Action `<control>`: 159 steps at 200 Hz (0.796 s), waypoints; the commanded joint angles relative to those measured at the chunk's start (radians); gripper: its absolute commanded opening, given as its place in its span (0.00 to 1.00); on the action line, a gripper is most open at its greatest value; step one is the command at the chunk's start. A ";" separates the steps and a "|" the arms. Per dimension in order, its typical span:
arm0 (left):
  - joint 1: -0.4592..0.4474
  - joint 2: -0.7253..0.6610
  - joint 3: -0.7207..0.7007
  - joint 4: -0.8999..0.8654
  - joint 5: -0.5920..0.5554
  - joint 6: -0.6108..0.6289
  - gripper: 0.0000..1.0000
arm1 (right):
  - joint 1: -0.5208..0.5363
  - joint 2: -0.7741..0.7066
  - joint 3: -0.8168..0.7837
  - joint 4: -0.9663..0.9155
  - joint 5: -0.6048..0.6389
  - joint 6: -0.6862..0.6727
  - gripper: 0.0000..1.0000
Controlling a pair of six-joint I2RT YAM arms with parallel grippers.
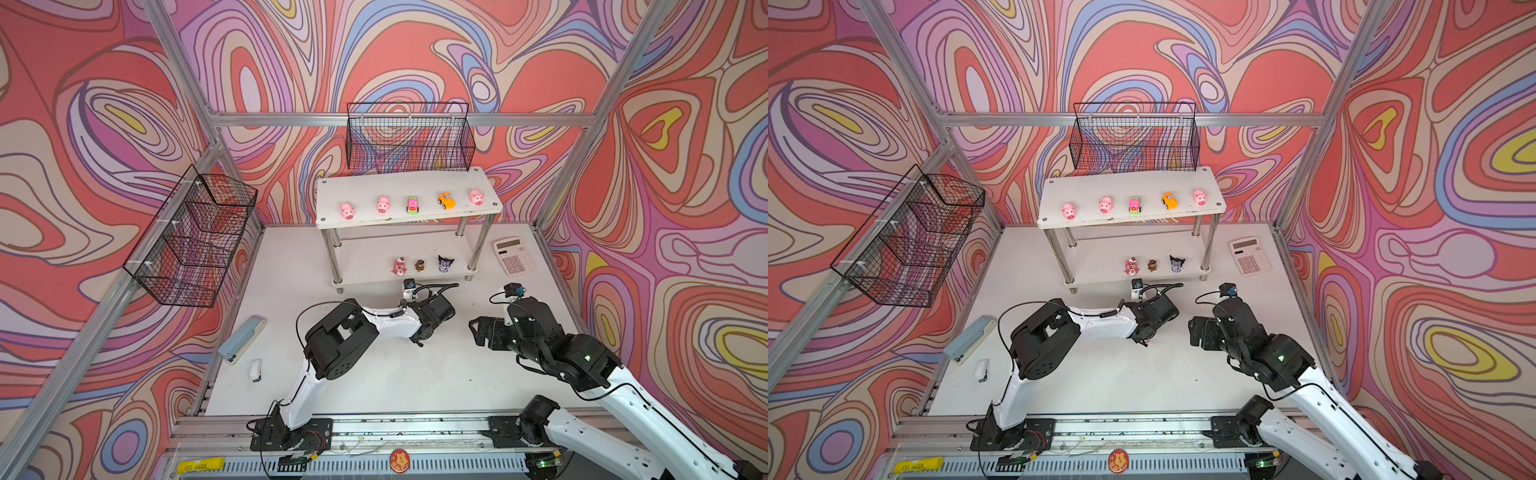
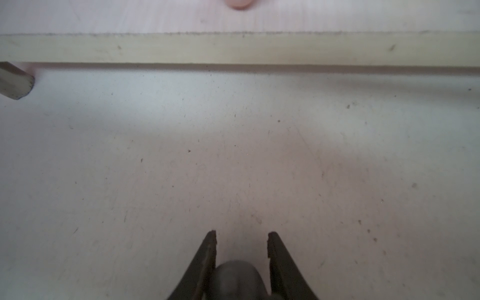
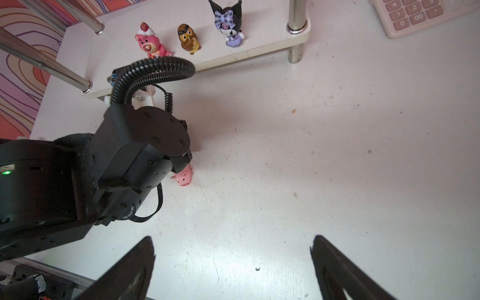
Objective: Organize plastic toys on shelves
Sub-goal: Pick up the plastic toy from the center of the table.
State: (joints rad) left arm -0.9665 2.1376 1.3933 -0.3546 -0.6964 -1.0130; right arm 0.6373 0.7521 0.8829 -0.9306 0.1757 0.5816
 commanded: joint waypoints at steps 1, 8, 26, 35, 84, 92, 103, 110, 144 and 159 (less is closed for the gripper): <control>0.006 0.003 -0.011 0.008 -0.017 0.015 0.28 | 0.001 0.001 0.024 -0.004 0.007 -0.007 0.98; 0.007 0.001 -0.015 0.012 -0.017 0.018 0.28 | 0.001 0.001 0.024 -0.004 0.006 -0.008 0.98; 0.007 -0.009 -0.031 0.034 -0.017 0.029 0.27 | 0.001 0.004 0.025 -0.007 0.008 -0.007 0.98; 0.007 -0.017 -0.043 0.051 -0.017 0.037 0.27 | 0.001 0.006 0.025 -0.006 0.007 -0.007 0.98; 0.007 -0.071 -0.088 0.078 -0.023 0.057 0.26 | 0.001 0.019 0.037 -0.006 0.012 -0.011 0.98; 0.007 -0.082 -0.095 0.080 -0.023 0.061 0.26 | 0.001 0.021 0.039 -0.005 0.014 -0.012 0.98; 0.008 -0.097 -0.105 0.083 -0.024 0.067 0.26 | 0.001 0.024 0.042 -0.005 0.017 -0.013 0.98; 0.007 -0.108 -0.111 0.085 -0.025 0.071 0.26 | 0.001 0.027 0.045 -0.005 0.018 -0.015 0.99; 0.006 -0.161 -0.147 0.084 -0.031 0.090 0.25 | 0.001 0.039 0.050 -0.001 0.020 -0.014 0.98; 0.006 -0.191 -0.172 0.126 -0.037 0.106 0.25 | 0.001 0.044 0.052 0.002 0.021 -0.015 0.98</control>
State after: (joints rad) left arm -0.9665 2.0132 1.2560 -0.2714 -0.7074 -0.9318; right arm 0.6373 0.7887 0.9077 -0.9318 0.1780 0.5774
